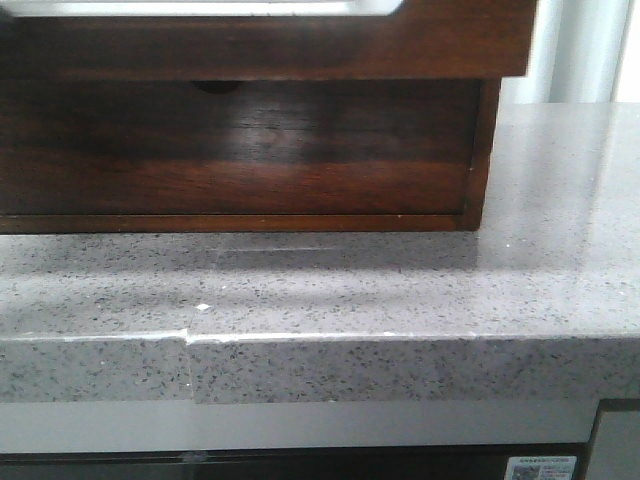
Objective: Put scissors in drawer with both arms
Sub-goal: 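Pull the drawer open toward the robot with the left gripper, then lower the right gripper onto the grey-and-orange scissors and grasp them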
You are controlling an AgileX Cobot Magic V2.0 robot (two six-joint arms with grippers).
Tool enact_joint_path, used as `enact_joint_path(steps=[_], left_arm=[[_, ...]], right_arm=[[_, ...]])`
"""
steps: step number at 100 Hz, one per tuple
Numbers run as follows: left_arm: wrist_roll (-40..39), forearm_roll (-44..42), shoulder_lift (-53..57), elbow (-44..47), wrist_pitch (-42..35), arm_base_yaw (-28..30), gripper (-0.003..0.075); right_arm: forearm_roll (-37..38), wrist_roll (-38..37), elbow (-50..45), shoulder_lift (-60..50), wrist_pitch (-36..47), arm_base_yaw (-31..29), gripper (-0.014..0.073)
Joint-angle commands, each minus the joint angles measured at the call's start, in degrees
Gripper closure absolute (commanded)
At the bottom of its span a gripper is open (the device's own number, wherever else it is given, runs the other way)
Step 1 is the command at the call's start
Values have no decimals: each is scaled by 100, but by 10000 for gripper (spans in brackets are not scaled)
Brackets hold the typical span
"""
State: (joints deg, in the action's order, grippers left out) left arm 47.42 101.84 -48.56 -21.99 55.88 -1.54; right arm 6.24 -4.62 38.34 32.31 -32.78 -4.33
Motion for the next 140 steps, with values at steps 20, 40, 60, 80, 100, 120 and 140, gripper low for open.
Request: enact_joint_path(steps=[20, 40, 60, 80, 100, 120, 140], left_arm=[[386, -346, 917, 71, 373, -10, 740], [352, -346, 917, 71, 322, -10, 674], [352, -336, 917, 71, 231, -10, 395], [352, -540, 917, 71, 192, -10, 269], [352, -1399, 917, 59, 490, -10, 270], [92, -2680, 955, -271, 464, -10, 282], [-1026, -4640, 1501, -933, 255, -10, 282]], right_arm=[[17, 32, 211, 55, 402, 9, -76], [17, 32, 211, 55, 402, 9, -76], [17, 32, 211, 55, 402, 9, -76], [17, 32, 211, 55, 402, 9, -76], [17, 32, 211, 55, 413, 9, -76], [70, 32, 211, 55, 372, 9, -76], [87, -39, 372, 380, -189, -82, -76]])
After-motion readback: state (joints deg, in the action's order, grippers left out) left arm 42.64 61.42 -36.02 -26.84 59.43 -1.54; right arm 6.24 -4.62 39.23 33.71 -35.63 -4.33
